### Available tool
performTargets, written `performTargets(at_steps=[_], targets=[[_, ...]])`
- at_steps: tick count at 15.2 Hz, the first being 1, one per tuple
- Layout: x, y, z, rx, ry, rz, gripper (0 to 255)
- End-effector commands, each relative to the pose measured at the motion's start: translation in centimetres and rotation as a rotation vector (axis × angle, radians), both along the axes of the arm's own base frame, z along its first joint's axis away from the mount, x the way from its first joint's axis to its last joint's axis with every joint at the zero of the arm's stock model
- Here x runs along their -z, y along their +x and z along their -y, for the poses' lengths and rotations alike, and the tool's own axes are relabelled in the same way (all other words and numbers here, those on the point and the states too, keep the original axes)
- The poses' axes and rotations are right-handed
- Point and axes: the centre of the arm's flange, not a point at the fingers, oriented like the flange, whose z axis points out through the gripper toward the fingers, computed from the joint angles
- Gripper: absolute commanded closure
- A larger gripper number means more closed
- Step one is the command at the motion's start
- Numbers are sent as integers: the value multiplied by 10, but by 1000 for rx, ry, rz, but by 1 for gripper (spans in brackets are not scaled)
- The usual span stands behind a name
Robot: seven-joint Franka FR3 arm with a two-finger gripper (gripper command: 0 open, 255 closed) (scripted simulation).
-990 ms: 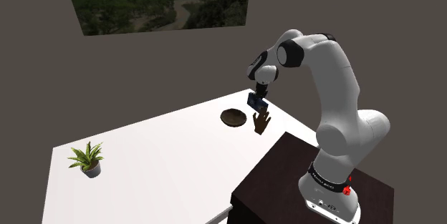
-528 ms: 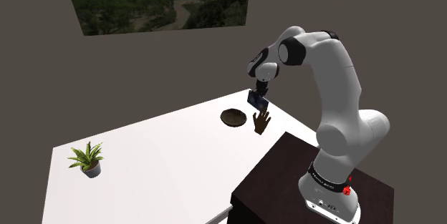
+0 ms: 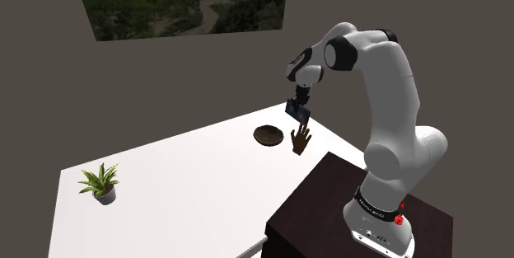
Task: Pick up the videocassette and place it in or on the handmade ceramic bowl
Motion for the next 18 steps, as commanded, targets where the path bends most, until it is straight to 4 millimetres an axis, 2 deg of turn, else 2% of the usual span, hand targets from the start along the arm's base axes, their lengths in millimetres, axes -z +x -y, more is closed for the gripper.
performTargets(at_steps=[1, 10, 18], targets=[[-10, 0, 1, 0, 0, 0, 255], [-58, 0, 1, 0, 0, 0, 255], [-67, 15, -103, 0, 0, 0, 255]])
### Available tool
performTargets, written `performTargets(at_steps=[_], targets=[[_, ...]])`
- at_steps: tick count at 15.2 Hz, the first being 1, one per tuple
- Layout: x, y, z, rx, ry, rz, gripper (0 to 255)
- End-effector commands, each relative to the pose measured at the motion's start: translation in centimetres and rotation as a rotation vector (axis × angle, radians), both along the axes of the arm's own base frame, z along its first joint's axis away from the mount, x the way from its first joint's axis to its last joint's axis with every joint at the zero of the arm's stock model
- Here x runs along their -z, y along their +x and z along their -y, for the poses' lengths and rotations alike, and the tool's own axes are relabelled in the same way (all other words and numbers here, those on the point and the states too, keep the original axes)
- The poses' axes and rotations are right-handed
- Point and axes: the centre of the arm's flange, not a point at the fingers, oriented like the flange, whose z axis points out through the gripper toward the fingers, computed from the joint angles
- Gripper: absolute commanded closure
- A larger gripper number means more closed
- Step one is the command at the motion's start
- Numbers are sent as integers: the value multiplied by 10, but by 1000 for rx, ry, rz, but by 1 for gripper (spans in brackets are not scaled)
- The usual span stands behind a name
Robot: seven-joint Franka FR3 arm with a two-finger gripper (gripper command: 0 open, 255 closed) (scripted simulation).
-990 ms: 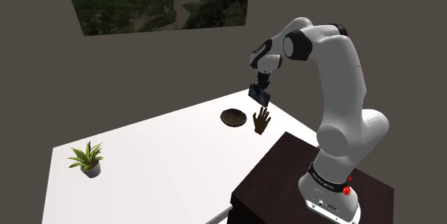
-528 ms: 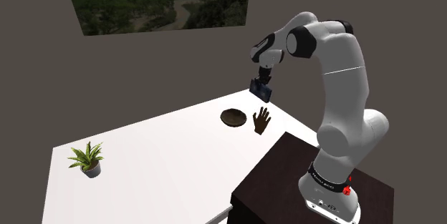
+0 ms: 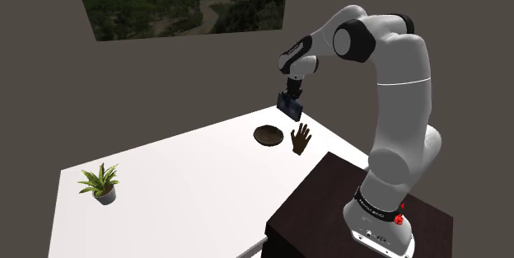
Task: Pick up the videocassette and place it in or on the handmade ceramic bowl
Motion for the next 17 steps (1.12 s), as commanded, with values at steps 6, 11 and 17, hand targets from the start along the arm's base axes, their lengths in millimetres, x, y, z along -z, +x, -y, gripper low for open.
performTargets(at_steps=[6, 11, 17], targets=[[-9, 13, -90, 1, -1, 1, 255], [-8, 20, -141, 1, -1, 1, 255], [24, 20, -141, 1, -1, 1, 255]])
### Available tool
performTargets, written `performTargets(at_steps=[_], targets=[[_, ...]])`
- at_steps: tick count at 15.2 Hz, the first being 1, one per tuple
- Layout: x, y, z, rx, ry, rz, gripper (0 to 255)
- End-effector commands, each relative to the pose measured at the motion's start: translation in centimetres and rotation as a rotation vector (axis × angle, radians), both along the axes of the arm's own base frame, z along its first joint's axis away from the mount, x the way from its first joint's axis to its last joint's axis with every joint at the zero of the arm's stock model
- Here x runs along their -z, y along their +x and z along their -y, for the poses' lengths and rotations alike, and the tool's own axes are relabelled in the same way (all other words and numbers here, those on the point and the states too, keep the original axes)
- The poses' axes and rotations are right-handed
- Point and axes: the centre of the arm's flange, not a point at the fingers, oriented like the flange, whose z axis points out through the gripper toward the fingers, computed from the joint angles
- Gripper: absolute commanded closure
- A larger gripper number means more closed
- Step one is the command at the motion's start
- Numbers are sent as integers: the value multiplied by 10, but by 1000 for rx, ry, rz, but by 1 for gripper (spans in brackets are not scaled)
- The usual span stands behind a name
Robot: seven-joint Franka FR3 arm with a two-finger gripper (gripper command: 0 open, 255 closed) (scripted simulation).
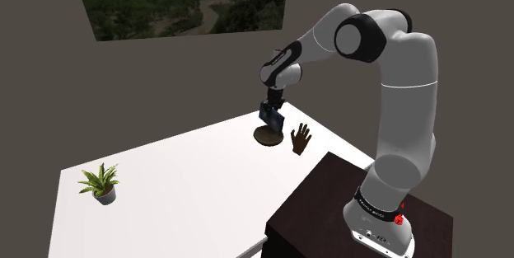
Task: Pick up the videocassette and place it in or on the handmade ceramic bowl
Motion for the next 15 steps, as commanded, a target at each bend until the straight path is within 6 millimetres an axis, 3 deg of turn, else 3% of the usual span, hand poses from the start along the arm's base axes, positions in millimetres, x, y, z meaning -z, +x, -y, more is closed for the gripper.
performTargets(at_steps=[1, 10, 15], targets=[[12, 0, 0, 0, 0, 1, 255], [59, 0, 0, 0, 0, 1, 255], [61, 0, 0, 0, 0, 1, 255]])
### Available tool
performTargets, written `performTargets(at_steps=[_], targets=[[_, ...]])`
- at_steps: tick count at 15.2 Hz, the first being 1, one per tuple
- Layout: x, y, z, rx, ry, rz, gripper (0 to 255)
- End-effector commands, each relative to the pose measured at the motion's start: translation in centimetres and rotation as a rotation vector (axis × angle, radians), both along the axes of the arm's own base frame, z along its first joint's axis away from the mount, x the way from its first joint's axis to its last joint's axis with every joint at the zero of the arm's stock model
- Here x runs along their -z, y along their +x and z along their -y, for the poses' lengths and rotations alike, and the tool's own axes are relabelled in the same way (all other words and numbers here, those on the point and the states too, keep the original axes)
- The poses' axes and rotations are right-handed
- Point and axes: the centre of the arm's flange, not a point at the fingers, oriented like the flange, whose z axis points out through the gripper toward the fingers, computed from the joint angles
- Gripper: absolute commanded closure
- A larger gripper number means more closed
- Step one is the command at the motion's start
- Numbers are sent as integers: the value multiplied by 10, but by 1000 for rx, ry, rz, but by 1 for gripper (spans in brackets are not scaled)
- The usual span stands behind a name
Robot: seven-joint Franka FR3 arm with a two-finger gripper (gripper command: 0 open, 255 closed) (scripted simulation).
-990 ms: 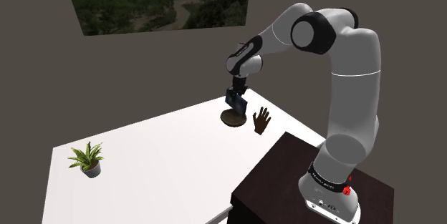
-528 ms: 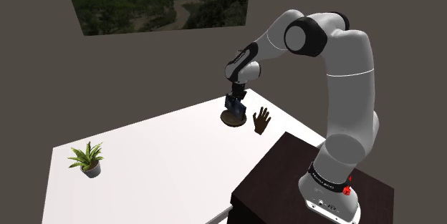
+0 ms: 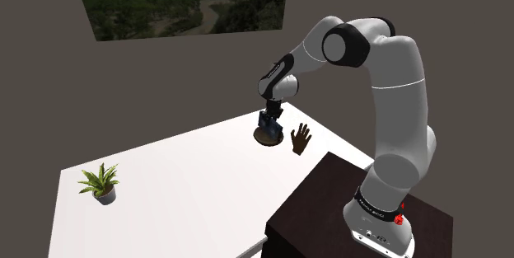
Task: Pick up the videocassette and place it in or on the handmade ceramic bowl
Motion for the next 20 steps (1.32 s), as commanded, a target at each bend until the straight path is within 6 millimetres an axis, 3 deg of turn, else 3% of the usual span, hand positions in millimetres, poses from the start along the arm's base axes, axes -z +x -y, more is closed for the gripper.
performTargets(at_steps=[1, 3, 4, 9, 13, 20], targets=[[0, 0, 0, 0, 0, 1, 255], [0, 0, 0, 0, 0, 1, 255], [0, 0, 0, 0, 0, 1, 0], [0, 0, 0, 0, 0, 1, 0], [-50, -1, 2, 0, 0, 1, 0], [-50, -1, 2, 0, 0, 1, 0]])
